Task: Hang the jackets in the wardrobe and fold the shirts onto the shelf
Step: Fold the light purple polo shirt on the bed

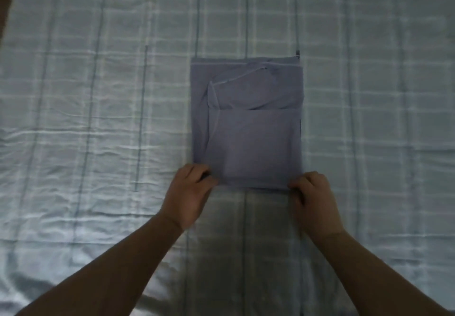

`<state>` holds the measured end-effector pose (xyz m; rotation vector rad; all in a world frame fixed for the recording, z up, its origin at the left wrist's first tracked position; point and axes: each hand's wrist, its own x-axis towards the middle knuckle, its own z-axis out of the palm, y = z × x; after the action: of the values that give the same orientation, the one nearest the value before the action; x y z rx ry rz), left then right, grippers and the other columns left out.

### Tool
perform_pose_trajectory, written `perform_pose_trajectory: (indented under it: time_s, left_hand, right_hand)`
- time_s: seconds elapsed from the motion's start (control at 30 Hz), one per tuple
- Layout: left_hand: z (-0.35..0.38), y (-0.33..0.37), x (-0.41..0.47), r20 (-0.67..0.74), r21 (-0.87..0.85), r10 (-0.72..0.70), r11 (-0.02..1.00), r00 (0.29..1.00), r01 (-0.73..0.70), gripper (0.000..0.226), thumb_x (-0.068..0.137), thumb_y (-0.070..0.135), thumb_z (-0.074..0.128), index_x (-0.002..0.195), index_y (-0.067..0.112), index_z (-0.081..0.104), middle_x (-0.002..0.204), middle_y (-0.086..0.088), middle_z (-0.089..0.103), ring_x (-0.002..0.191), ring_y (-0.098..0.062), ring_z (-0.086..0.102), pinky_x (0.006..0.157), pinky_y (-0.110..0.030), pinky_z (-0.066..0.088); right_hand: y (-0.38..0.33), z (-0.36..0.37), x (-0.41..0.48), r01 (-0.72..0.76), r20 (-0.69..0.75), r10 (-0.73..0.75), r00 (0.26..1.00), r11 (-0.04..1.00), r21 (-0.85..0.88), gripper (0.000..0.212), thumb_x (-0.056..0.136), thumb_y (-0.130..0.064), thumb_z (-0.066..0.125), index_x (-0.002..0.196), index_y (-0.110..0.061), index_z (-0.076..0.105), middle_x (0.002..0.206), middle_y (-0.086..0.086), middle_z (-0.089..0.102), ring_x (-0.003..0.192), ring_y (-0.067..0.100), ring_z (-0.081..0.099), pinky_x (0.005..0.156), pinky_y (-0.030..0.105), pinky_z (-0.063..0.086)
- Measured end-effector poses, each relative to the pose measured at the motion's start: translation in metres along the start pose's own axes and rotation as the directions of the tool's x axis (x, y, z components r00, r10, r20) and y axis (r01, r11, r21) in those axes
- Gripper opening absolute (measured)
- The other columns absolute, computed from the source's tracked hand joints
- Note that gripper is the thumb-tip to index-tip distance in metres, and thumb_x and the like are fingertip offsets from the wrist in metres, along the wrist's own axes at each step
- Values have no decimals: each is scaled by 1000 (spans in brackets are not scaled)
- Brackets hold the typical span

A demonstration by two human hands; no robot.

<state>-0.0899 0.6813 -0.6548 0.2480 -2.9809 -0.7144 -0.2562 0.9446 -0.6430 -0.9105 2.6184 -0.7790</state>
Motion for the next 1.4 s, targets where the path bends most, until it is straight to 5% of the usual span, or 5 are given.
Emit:
perform_pose_trajectory:
  time_s: [0.27, 0.47, 0.73, 1.1, 1.4]
  left_hand:
    - [6, 9, -13, 51, 30, -51, 998, 997, 50, 22, 75, -3, 69, 90, 13, 70, 97, -6, 63, 89, -28, 53, 77, -37, 45]
    - [-18, 31, 5, -82, -9, -149, 989, 985, 149, 22, 66, 14, 55, 80, 21, 71, 93, 4, 64, 91, -25, 55, 81, -39, 40]
    - [-17, 23, 148, -52, -115, -181, 978, 982, 174, 51, 85, 21, 41, 128, -1, 59, 128, -21, 60, 122, -38, 54, 109, -46, 40]
    - [14, -31, 199, 219, 266, -269, 941, 938, 208, 60, 105, 44, 21, 159, 23, 4, 167, 0, 4, 153, -22, 2, 123, -48, 2]
    - [11, -16, 165, -141, 106, -228, 964, 963, 244, 58, 98, 27, 45, 149, 1, 36, 157, -20, 32, 146, -38, 26, 120, -53, 21]
  right_hand:
    - [28, -4, -17, 139, 244, -95, 965, 976, -168, 23, 77, -22, 45, 82, -12, 66, 86, 8, 55, 82, 32, 49, 69, 42, 46]
    - [1, -25, 4, 92, 76, -81, 994, 984, -155, 15, 69, -20, 46, 68, -18, 61, 75, 2, 57, 75, 30, 50, 67, 39, 37]
    - [-42, -16, 134, 157, -141, -147, 979, 985, 68, 38, 82, -11, 42, 111, -2, 66, 116, 18, 65, 109, 25, 50, 98, 33, 38]
    - [13, 9, 213, 141, 277, -21, 961, 896, -422, 76, 94, -57, 9, 159, -17, 11, 166, 4, 11, 152, 26, 11, 121, 48, 13]
    - [-10, 9, 219, 79, 76, -53, 996, 911, -406, 65, 96, -30, 39, 156, -11, 23, 164, 7, 21, 152, 24, 14, 121, 56, 6]
